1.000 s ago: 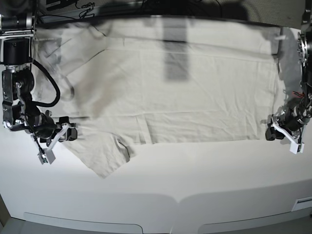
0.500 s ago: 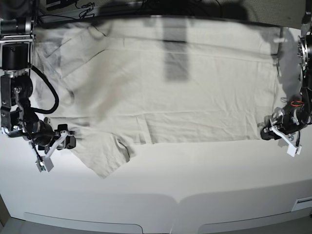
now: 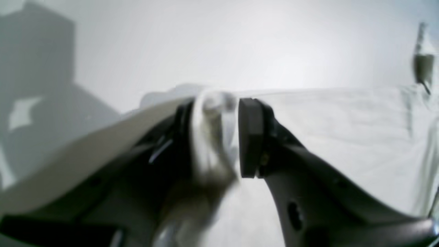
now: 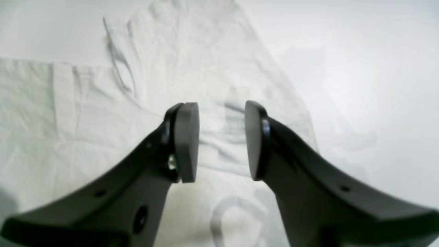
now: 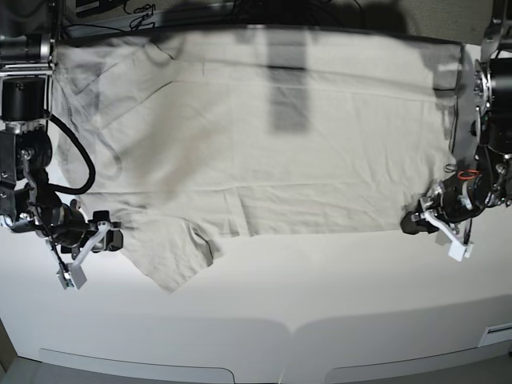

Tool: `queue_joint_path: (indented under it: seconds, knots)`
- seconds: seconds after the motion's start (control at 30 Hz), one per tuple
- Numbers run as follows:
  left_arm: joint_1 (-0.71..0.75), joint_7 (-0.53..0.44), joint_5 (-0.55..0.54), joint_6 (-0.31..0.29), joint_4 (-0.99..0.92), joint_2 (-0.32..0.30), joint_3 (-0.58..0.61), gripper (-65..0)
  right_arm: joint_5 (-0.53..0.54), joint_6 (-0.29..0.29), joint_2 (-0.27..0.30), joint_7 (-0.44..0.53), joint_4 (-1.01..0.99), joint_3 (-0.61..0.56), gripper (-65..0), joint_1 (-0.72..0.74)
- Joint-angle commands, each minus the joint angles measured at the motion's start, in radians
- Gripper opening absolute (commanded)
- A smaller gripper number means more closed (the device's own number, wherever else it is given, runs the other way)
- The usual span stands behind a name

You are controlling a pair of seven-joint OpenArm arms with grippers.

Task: Fold the T-shirt properly
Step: 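Grasp the hem corners with both grippers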

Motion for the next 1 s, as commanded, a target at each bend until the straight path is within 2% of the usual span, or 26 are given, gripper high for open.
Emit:
queue_joint_path:
  seconds: [0.0, 0.13, 0.37, 0.83, 0.97]
  knots:
    - [0.017, 0.102, 0.118, 0.039, -0.014, 0.0, 0.01, -45.8, 0.008, 0.003, 0.019, 0.018, 0.015, 0.009, -42.4, 0.028]
    - [0.017, 0.074, 0.16, 0.039, -0.014, -0.021, 0.01, -47.1, 0.008, 0.003, 0.019, 0.018, 0.015, 0.009, -42.4, 0.028]
    - [0.017, 0.024, 0.154, 0.039, -0.014, -0.097, 0.01, -47.5, 0.008, 0.003, 0.019, 0.018, 0.015, 0.009, -42.4, 0.028]
    - [0.023, 0.059, 0.159, 0.039, -0.014, -0.06, 0.01, -50.3, 0.008, 0.003, 0.019, 0.018, 0.015, 0.009, -42.4, 0.028]
    - [0.022, 0.053, 0.159, 0.039, -0.014, -0.061, 0.01, -56.6, 0.008, 0.003, 0.019, 0.018, 0.015, 0.009, -42.4, 0.028]
